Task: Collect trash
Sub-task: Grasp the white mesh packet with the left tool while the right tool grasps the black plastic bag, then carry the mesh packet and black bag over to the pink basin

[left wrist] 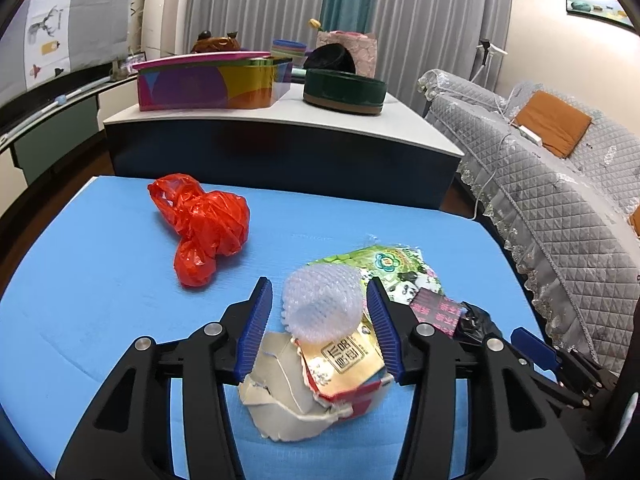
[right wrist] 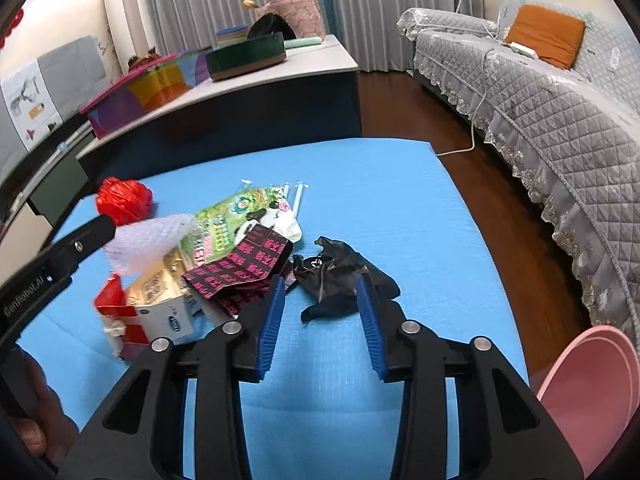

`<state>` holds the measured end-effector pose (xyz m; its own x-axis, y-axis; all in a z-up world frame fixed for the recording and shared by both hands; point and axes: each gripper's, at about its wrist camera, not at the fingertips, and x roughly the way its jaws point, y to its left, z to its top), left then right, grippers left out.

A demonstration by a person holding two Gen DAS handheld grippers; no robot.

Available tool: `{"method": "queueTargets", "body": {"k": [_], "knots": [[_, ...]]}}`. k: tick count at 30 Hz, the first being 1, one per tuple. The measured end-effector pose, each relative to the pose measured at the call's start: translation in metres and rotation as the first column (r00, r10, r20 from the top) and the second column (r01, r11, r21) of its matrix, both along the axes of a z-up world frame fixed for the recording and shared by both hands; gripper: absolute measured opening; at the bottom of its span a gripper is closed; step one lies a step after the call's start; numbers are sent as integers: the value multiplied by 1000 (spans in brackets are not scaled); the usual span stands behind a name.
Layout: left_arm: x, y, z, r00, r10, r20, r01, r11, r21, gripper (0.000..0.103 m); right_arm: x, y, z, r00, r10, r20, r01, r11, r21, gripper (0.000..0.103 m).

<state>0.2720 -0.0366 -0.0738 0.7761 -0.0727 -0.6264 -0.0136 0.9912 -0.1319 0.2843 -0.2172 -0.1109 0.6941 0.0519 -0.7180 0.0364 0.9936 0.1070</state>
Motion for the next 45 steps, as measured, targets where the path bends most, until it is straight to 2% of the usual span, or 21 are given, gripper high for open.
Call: {"method": "queueTargets", "body": {"k": [6,8,10,11,13,15,17,36,45], "knots": [[10,-3,-11,999,4,-49,-4,1000,-8,49,14,-3,-16,998,-12,-64,12,1000,-10,39],[12,-5,-13,998,-3,-62,2,1000,-8,49,15,-3,-19,997,-10,-73,9,1000,-7,35],[14,-9,-14,998,-11,-69,11,1000,-2,47,15,-3,-21,997,-1,-81,0,1000,-10,20],[14,-10,-15,997,-12,-77,12,1000,1,44,14,-4,-22,997,0,-81,-1,1000,-12,19],[16,-13,-16,996,-18,-90,18,1000,0,27,13,-6,-22,996,-2,-85,2,1000,-7,14],[15,-15,-16,995,-26,-94,26,1000,2,15,11,-7,-21,996,0,-87,0,1000,0,11],[14,-17,-13,996,-27,-84,28,1000,10,12,8,-7,-19,997,3,-78,-4,1000,-5,3],[-17,-16,17,999,-49,12,49,998,28,11,-42,-27,30,998,-16,60,19,998,-55,3],[-43,-19,24,994,-98,42,97,995,35,11,-72,-43,48,993,-40,111,47,997,-59,3]]}}
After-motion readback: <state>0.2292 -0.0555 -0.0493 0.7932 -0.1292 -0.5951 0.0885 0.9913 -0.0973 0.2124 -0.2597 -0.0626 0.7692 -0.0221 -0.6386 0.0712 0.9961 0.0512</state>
